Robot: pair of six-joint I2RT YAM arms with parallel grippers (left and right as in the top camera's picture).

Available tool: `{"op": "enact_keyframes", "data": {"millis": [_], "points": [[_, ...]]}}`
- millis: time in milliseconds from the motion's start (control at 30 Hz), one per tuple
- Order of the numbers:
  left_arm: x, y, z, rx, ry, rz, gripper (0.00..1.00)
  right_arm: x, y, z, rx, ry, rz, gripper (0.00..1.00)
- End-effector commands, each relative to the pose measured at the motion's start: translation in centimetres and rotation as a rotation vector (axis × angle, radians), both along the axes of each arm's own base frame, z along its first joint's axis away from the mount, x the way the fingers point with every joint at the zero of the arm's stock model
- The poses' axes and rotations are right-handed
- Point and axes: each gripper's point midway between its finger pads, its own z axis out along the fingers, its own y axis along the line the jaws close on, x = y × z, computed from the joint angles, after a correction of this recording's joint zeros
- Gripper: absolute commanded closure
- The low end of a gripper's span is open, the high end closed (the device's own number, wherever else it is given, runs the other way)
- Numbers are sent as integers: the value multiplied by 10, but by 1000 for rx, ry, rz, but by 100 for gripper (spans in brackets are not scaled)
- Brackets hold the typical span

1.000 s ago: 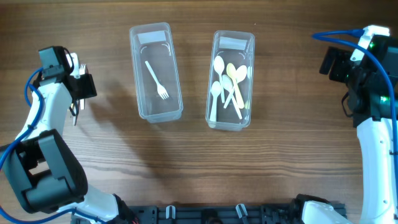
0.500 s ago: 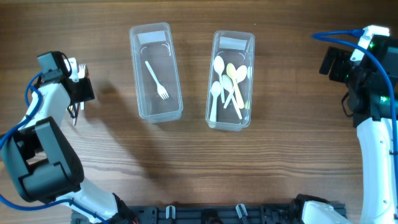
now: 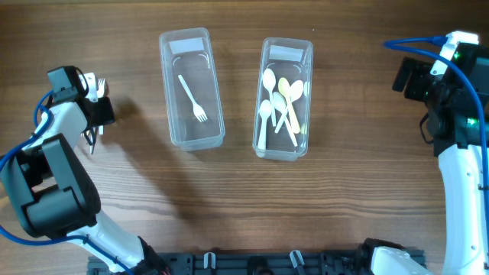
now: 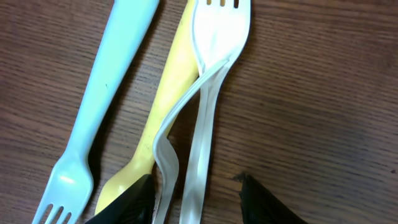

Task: Pack container
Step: 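Return the left gripper to the forks and grasp a white fork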

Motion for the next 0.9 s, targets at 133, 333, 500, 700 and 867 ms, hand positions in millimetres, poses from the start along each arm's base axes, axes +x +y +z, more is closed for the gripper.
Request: {"op": "enact_keyframes", "data": {"millis": [133,333,500,700,867], "points": [[0,1,-4,-10,-1,-20,66,1,0,0,-9,1,5,0],[-2,6,-4,-9,-4,-7,67,1,0,0,-9,1,5,0],[-3,8,-4,-10,-4,-3,68,1,0,0,-10,1,5,0],[-3,7,-4,-12,-1,-3,85,1,0,0,-10,1,5,0],[-3,7,-4,-12,-2,-3,89,1,0,0,-10,1,5,1]]}}
